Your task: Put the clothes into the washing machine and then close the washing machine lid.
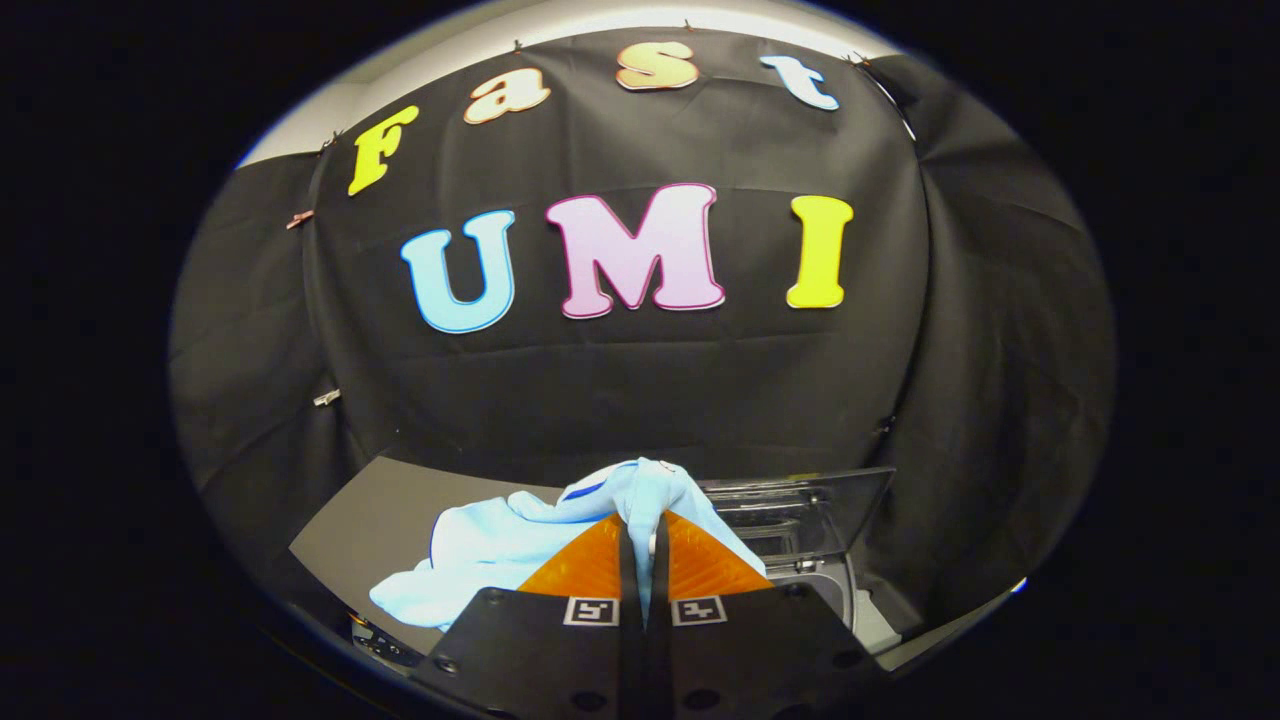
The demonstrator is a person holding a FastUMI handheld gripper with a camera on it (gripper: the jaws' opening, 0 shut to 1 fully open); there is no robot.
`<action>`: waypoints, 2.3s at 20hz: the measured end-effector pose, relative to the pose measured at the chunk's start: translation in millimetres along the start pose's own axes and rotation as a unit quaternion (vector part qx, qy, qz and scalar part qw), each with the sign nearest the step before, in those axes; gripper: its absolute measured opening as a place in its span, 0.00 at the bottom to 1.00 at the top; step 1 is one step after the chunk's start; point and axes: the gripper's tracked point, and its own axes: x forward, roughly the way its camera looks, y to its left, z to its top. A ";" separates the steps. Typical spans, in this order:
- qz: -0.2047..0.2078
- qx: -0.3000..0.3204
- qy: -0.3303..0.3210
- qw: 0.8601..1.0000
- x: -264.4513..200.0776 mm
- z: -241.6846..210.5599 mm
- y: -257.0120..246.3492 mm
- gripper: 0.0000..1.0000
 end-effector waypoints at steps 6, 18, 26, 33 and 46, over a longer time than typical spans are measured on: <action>-0.004 -0.019 0.003 1.000 4.1 -5.0 -69.7 0.04; 0.003 -0.020 0.025 0.999 11.6 -21.1 -110.5 0.04; 0.014 -0.012 0.075 0.997 45.7 -59.9 -95.5 0.04; -0.005 -0.035 0.133 0.990 84.0 -141.1 -113.4 0.04; -0.012 -0.029 0.280 0.960 142.9 -334.6 -113.4 0.04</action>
